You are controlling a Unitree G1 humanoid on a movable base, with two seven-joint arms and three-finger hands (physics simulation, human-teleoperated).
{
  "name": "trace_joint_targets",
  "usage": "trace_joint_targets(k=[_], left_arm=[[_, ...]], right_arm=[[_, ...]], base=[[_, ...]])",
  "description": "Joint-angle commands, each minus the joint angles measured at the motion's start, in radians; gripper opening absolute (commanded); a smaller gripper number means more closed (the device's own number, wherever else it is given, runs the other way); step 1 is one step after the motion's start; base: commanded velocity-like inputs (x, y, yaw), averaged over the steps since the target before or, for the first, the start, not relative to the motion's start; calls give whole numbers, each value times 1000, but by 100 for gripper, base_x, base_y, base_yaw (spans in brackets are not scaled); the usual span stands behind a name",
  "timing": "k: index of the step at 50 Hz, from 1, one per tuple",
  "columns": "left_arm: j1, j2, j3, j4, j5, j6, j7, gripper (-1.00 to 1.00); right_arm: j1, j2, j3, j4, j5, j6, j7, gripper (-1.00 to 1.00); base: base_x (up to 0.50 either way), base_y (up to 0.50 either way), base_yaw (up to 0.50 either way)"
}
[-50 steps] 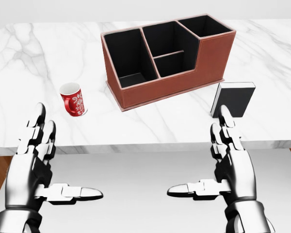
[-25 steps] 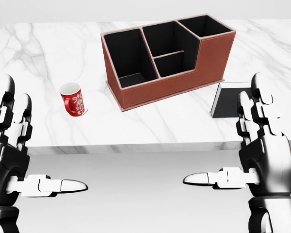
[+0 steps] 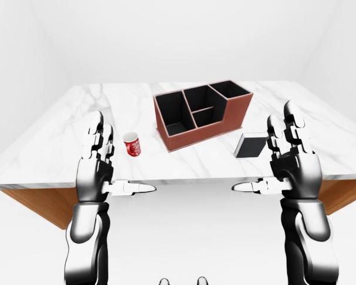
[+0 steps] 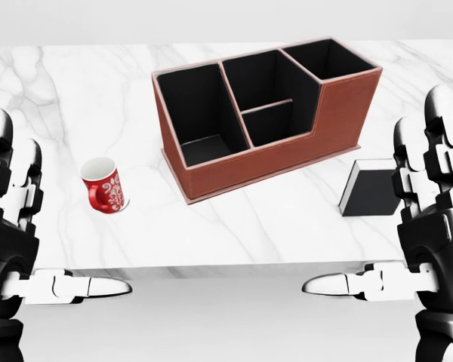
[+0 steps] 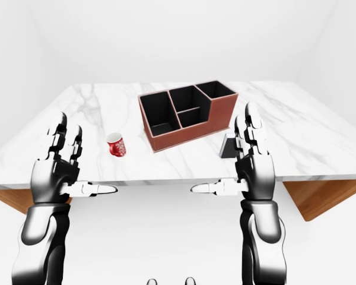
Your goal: Pick up the book and place it in the back compartment of the caddy.
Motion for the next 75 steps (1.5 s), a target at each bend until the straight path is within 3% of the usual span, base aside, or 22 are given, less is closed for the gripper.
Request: trace_joint_targets(k=[1, 43, 55, 60, 75], left_arm=[[-4, 1, 4, -6, -4, 0, 0, 100], [4, -3, -5, -2, 1, 0, -2, 100], [8, -5, -10, -1, 4, 0, -1, 100], [9, -5, -12, 3, 5, 0, -2, 100], [8, -4, -8, 1, 4, 0, -3, 100]], right_arm=[[6, 1, 1, -1, -14, 0, 18, 100], [-2, 8, 8, 18, -40, 0, 4, 100], [5, 7, 22, -3, -48, 0, -3, 100], [45, 7, 33, -30, -23, 0, 71, 100], [5, 11, 31, 9, -83, 0, -4, 100]], base=[[50, 0, 0], [50, 0, 0], [1, 0, 0], [6, 0, 0], [23, 0, 0]])
